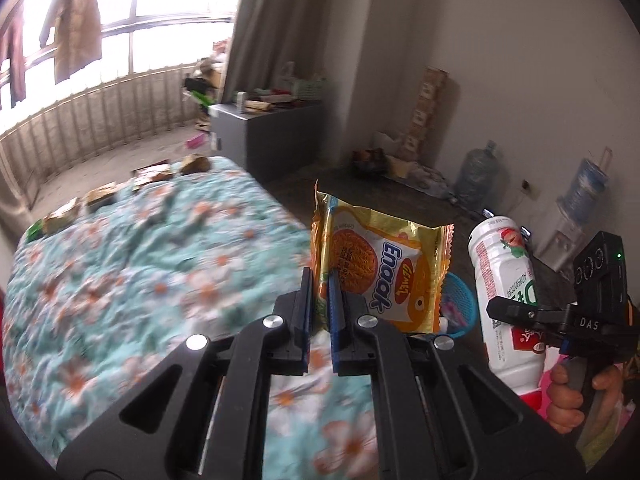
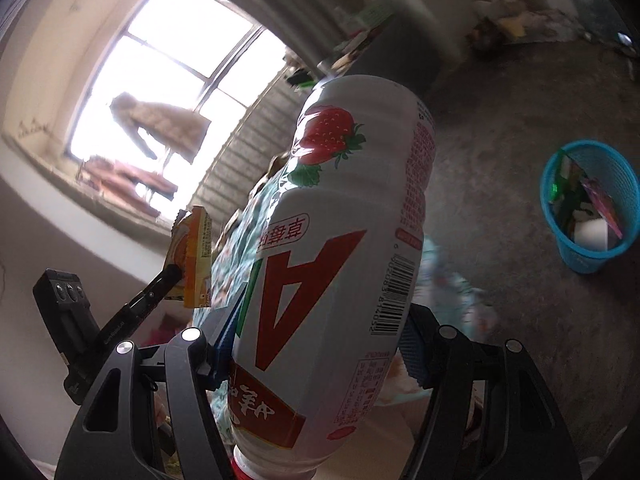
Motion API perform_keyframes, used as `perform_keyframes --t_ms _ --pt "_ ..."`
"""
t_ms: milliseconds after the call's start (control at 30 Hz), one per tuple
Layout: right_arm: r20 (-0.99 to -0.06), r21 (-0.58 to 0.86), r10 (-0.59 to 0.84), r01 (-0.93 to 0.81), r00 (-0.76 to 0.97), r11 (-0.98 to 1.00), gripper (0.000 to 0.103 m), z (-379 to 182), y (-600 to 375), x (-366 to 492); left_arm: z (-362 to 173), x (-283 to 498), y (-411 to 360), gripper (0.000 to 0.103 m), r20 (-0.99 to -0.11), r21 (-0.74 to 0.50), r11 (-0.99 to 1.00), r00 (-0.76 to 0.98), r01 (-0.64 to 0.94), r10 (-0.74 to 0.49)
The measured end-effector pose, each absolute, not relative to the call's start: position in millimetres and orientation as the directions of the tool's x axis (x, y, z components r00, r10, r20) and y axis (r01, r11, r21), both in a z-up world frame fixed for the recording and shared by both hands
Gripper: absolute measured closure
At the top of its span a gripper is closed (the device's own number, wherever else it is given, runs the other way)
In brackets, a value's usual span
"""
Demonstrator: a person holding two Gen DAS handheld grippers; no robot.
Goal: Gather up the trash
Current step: 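Carry the packet and bottle over the wastebasket and open both tools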
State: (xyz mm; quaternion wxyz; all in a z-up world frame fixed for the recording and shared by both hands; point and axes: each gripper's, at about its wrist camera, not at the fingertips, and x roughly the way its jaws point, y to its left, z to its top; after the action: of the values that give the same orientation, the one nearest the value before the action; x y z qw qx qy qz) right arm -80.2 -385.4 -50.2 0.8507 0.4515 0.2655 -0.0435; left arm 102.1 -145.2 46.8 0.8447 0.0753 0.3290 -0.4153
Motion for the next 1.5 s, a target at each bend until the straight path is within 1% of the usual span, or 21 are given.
perform_keyframes --t_ms 133,200,333,400,567,767,800,833,867,900,933,967,1033,1100,1167,1267,1333,1433,1500 --pt "-0.473 0.783 0.091 0.371 0.876 0.499 0.038 -67.8 -428.6 -114.0 44.9 91.2 -202.2 0.098 -0.638 -0.12 0.573 0.379 0.811 -0.67" --pt "-0.475 0.791 0.031 0.412 0.879 0.453 0.038 -77.3 -452.0 -137.4 42.1 83.0 -233.9 0.098 -0.652 -0.109 0.53 0.342 0.841 -0.677" --pt "-0.501 0.787 -0.099 0.5 0.86 0.361 0.038 -99.7 -492.3 -180.4 21.6 70.7 -314.4 0.097 -0.707 -0.115 0.425 0.226 0.898 -0.669" --pt "-0.541 0.777 -0.149 0.56 0.828 0.287 0.038 -121.5 -510.8 -199.5 8.3 69.6 -345.7 0.097 -0.732 -0.126 0.393 0.182 0.911 -0.656" --pt "-0.606 0.769 -0.15 0.623 0.781 0.144 0.038 -174.2 -542.8 -211.4 -45.3 61.4 -435.6 0.097 -0.81 -0.166 0.311 0.051 0.936 -0.585" --pt "-0.61 0.786 -0.091 0.616 0.787 0.057 0.038 -220.9 -595.0 -193.6 -87.8 59.7 -517.9 0.095 -0.863 -0.171 0.29 -0.001 0.942 -0.506" --pt "-0.606 0.791 -0.078 0.61 0.791 0.046 0.038 -229.5 -606.5 -189.8 -92.8 60.8 -529.4 0.083 -0.867 -0.179 0.29 -0.011 0.94 -0.499" --pt "-0.602 0.797 -0.063 0.604 0.796 0.021 0.037 -241.9 -619.9 -186.8 -101.8 61.9 -542.9 0.057 -0.878 -0.189 0.283 -0.033 0.94 -0.477" --pt "-0.6 0.8 -0.048 0.6 0.799 -0.009 0.033 -257.3 -632.4 -185.8 -108.5 63.5 -553.2 0.045 -0.892 -0.178 0.289 -0.03 0.941 -0.451" --pt "-0.592 0.806 -0.023 0.591 0.806 -0.04 0.029 -275.7 -644.7 -179.6 -118.0 66.0 -562.6 0.038 -0.905 -0.145 0.31 0.0 0.94 -0.425" --pt "-0.592 0.803 0.006 0.591 0.806 -0.069 0.026 -293.2 -652.7 -173.8 -123.0 69.0 -565.7 0.038 -0.91 -0.131 0.318 0.013 0.939 -0.414" --pt "-0.632 0.767 0.035 0.631 0.774 -0.117 0.026 -315.0 -658.5 -171.0 -130.0 71.4 -567.6 0.038 -0.919 -0.12 0.331 0.022 0.936 -0.394" --pt "-0.688 0.71 0.051 0.686 0.724 -0.161 0.027 -332.2 -655.3 -171.1 -137.1 76.1 -560.7 0.038 -0.928 -0.134 0.363 0.012 0.922 -0.373" --pt "-0.674 0.724 0.027 0.668 0.738 -0.173 0.027 -337.7 -642.1 -176.9 -135.2 82.5 -546.6 0.035 -0.921 -0.161 0.378 -0.001 0.912 -0.39" --pt "-0.659 0.74 -0.006 0.646 0.752 -0.185 0.027 -338.8 -629.8 -183.2 -129.5 86.7 -535.9 0.034 -0.915 -0.145 0.378 0.021 0.914 -0.403" --pt "-0.662 0.741 -0.05 0.643 0.748 -0.195 0.027 -336.8 -622.0 -192.7 -112.2 88.7 -519.4 0.034 -0.901 -0.141 0.377 0.039 0.916 -0.431" --pt "-0.669 0.738 -0.073 0.65 0.74 -0.178 0.027 -327.9 -613.6 -197.7 -94.0 91.9 -504.0 0.034 -0.886 -0.162 0.375 0.033 0.913 -0.463" --pt "-0.681 0.732 -0.11 0.671 0.724 -0.115 0.027 -297.9 -602.8 -198.4 -63.3 90.6 -479.6 0.033 -0.857 -0.183 0.369 0.036 0.912 -0.513" --pt "-0.692 0.72 -0.135 0.691 0.709 -0.061 0.027 -275.3 -596.5 -196.7 -37.9 91.0 -453.5 0.031 -0.827 -0.191 0.368 0.053 0.91 -0.56"
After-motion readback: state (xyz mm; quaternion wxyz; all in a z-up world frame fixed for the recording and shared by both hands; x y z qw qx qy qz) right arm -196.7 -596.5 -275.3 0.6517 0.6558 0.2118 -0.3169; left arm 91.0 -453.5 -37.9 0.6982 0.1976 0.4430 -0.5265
